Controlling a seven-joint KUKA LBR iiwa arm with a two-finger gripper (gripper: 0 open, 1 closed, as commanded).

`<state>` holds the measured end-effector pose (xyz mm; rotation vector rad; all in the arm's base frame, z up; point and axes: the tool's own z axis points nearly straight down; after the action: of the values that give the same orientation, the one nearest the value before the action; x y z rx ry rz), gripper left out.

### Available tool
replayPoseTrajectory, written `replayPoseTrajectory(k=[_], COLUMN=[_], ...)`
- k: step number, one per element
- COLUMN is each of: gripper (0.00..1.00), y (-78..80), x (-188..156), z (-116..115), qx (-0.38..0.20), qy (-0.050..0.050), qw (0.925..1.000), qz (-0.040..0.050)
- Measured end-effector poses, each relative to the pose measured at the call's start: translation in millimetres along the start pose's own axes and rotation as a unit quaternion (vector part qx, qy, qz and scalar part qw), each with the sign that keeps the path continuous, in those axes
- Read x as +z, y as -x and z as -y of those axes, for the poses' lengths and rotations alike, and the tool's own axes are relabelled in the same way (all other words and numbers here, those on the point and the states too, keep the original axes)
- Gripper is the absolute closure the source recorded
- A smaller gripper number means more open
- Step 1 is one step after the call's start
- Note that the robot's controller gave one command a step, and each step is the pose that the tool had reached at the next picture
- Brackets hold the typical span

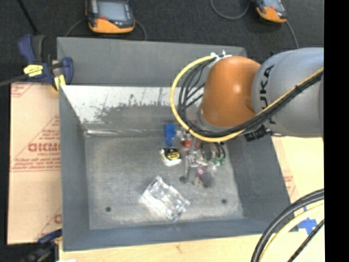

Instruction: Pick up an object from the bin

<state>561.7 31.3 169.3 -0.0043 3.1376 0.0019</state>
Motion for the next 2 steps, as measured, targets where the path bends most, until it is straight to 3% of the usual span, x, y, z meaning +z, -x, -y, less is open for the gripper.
replayPoseTrajectory(k=[1,2], gripper=[0.00,1.00], y=[-50.4,-54.2], x=[91.9,90.6], z=[-0.3,-4.3], qx=[-0.015,-0.016], qy=[0.002,0.004], qw=[0.9999,0.9998], qz=[0.0040,-0.0065])
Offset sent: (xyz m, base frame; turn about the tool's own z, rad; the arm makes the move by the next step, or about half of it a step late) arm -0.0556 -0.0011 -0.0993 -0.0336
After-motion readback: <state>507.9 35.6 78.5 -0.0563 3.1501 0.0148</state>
